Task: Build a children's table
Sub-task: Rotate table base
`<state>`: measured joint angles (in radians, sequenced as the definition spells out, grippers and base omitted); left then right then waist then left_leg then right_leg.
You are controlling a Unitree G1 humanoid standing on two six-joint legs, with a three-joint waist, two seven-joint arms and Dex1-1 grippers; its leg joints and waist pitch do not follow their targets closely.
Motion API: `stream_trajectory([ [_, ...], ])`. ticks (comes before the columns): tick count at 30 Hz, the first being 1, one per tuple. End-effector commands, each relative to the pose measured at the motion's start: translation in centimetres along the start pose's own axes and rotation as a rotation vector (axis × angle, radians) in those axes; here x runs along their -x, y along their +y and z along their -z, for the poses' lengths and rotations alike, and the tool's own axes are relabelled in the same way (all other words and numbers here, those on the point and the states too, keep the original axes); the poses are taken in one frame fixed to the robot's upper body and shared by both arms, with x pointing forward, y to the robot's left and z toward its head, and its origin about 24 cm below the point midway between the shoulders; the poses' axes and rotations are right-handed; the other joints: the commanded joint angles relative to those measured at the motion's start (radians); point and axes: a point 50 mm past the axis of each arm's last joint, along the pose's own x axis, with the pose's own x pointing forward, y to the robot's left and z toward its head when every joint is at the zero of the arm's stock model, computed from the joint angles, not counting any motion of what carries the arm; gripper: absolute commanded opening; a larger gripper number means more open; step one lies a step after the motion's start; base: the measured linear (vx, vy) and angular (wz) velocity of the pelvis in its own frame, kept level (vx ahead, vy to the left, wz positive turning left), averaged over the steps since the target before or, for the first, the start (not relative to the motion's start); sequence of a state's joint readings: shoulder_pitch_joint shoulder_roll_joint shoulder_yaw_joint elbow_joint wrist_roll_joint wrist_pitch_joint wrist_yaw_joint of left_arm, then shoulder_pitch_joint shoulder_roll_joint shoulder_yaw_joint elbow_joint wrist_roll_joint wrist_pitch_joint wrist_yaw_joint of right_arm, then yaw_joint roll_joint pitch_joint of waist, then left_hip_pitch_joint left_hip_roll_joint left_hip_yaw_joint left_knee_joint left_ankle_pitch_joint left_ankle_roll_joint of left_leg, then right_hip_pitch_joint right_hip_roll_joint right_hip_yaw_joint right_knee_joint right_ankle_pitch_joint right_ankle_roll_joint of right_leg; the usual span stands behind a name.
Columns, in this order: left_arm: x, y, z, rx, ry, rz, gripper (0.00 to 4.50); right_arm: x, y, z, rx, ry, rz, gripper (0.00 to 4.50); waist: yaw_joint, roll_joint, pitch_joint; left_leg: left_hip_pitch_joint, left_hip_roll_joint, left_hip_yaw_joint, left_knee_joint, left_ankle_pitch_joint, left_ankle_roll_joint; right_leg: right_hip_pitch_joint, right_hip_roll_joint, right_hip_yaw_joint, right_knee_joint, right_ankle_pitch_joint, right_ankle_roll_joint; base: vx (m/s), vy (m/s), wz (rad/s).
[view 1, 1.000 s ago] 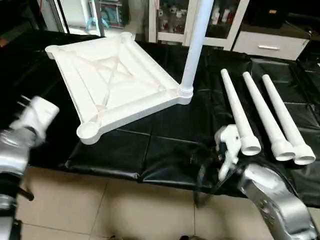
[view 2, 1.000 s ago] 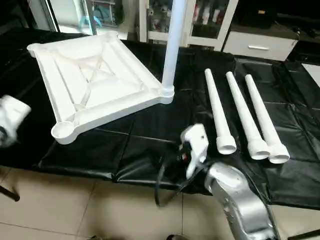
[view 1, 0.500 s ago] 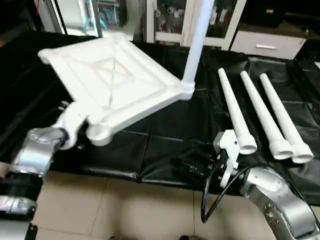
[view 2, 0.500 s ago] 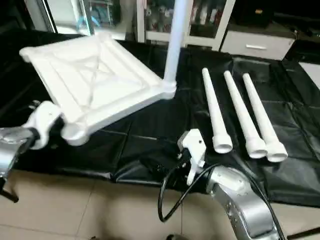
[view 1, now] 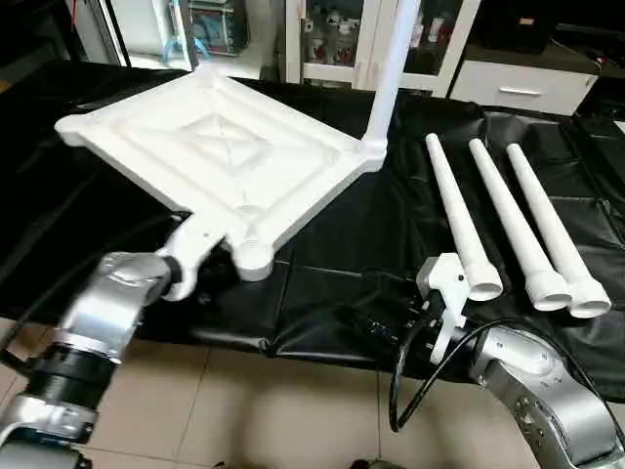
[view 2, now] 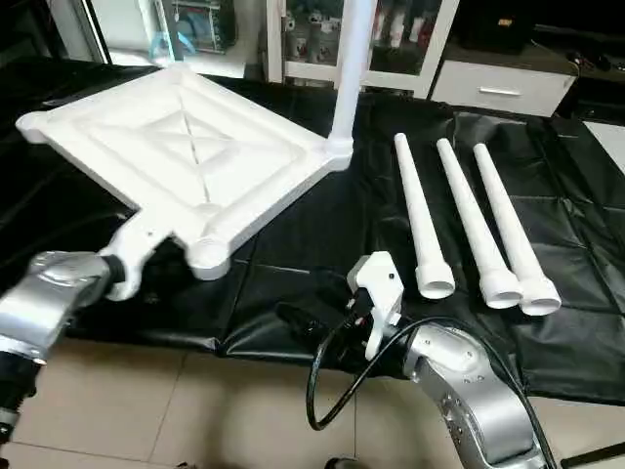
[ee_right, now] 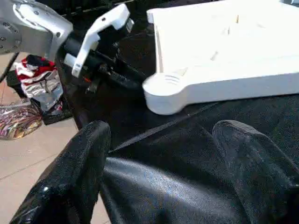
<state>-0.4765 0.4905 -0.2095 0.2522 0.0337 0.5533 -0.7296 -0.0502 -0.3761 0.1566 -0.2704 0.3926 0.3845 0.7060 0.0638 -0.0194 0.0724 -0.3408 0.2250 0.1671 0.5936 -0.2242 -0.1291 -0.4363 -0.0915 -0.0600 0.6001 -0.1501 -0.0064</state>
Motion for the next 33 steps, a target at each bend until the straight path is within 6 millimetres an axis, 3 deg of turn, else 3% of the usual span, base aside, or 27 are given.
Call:
stream_trajectory([
  [1,-0.6,-1.2,-1.0,-0.04,-0.024,0.051,1.41,0.2,-0.4,-0.2,0.018,-0.001,0.016,3.82,0.0,0.015,-0.066,-0.012,-0.01,0.015,-0.07,-0.102,0.046,0.071,-0.022,0.035,-0.049,-0.105,-0.227,0.0,0.0,0.0],
  [8,-2.2,-3.1,-2.9,-0.048,-0.089,0.103,1.41,0.4,-0.5,-0.3,0.023,-0.001,0.02,3.82,-0.001,0.014,-0.066,-0.013,-0.012,0.015,-0.069,-0.117,0.052,0.073,-0.022,0.035,-0.055,-0.139,-0.217,0.0,0.0,0.0],
  [9,-2.4,-3.2,-3.1,-0.056,-0.094,0.104,1.41,0.4,-0.5,-0.3,0.024,-0.001,0.022,3.82,0.0,0.022,-0.068,-0.012,-0.011,0.014,-0.069,-0.12,0.05,0.073,-0.022,0.034,-0.056,-0.143,-0.217,0.0,0.0,0.0],
  [11,-2.5,-3.3,-3.2,-0.058,-0.097,0.102,1.41,0.4,-0.5,-0.3,0.025,-0.002,0.022,3.82,0.001,0.017,-0.069,-0.013,-0.012,0.014,-0.068,-0.116,0.052,0.075,-0.021,0.034,-0.054,-0.134,-0.216,0.0,0.0,0.0],
  [17,-2.8,-2.8,-4.1,-0.079,-0.198,0.036,1.41,0.5,-0.5,-0.3,0.023,-0.013,0.033,3.82,0.001,0.023,-0.075,-0.015,-0.013,0.012,-0.064,-0.092,0.06,0.078,-0.02,0.032,-0.049,-0.084,-0.229,0.0,0.0,0.0],
  [19,-3.3,-2.5,-5.2,-0.088,-0.306,-0.001,1.41,0.6,-0.5,-0.4,0.019,-0.018,0.039,3.82,0.004,0.021,-0.076,-0.013,-0.015,0.014,-0.063,-0.104,0.068,0.077,-0.02,0.031,-0.055,-0.101,-0.225,0.0,0.0,0.0],
  [23,-4.1,-2.8,-5.8,-0.097,-0.322,0.001,1.41,0.5,-0.4,-0.2,0.017,-0.016,0.036,3.82,0.01,0.021,-0.077,-0.014,-0.013,0.012,-0.063,-0.11,0.06,0.078,-0.022,0.031,-0.053,-0.106,-0.216,0.0,0.0,0.0],
  [24,-4.4,-3.2,-5.9,-0.108,-0.318,0.02,1.41,0.5,-0.3,-0.2,0.017,-0.015,0.035,3.82,0.012,0.034,-0.077,-0.014,-0.013,0.01,-0.063,-0.106,0.059,0.077,-0.023,0.031,-0.051,-0.099,-0.218,0.0,0.0,0.0],
  [25,-4.7,-3.7,-6.0,-0.12,-0.32,0.047,1.41,0.6,-0.2,-0.1,0.018,-0.014,0.034,3.82,0.012,0.032,-0.079,-0.015,-0.014,0.01,-0.061,-0.092,0.063,0.08,-0.022,0.031,-0.048,-0.069,-0.225,0.0,0.0,0.0],
  [29,-3.8,-4.4,-6.1,-0.106,-0.394,0.078,1.41,1.0,0.0,-0.2,0.014,-0.026,0.059,3.82,0.011,0.036,-0.086,-0.021,-0.013,0.01,-0.058,-0.088,0.07,0.087,-0.026,0.032,-0.049,-0.065,-0.23,0.0,0.0,0.0],
  [30,-2.3,-4.8,-6.5,-0.039,-0.517,0.096,1.41,1.5,0.0,-0.6,0.005,-0.045,0.093,3.82,0.011,0.036,-0.086,-0.021,-0.013,0.011,-0.058,-0.091,0.071,0.086,-0.026,0.031,-0.05,-0.073,-0.23,0.0,0.0,0.0],
  [31,-1.5,-5.0,-6.7,-0.004,-0.572,0.1,1.41,1.7,0.0,-0.8,-0.001,-0.053,0.106,3.82,0.01,0.043,-0.089,-0.02,-0.008,0.011,-0.059,-0.108,0.069,0.083,-0.026,0.03,-0.051,-0.096,-0.24,0.0,0.0,0.0],
  [33,-0.9,-4.6,-6.7,0.054,-0.622,0.035,1.41,1.9,-0.1,-1.2,-0.005,-0.07,0.148,3.82,0.009,0.049,-0.087,-0.02,-0.008,0.012,-0.06,-0.128,0.065,0.082,-0.024,0.029,-0.051,-0.12,-0.24,0.0,0.0,0.0],
])
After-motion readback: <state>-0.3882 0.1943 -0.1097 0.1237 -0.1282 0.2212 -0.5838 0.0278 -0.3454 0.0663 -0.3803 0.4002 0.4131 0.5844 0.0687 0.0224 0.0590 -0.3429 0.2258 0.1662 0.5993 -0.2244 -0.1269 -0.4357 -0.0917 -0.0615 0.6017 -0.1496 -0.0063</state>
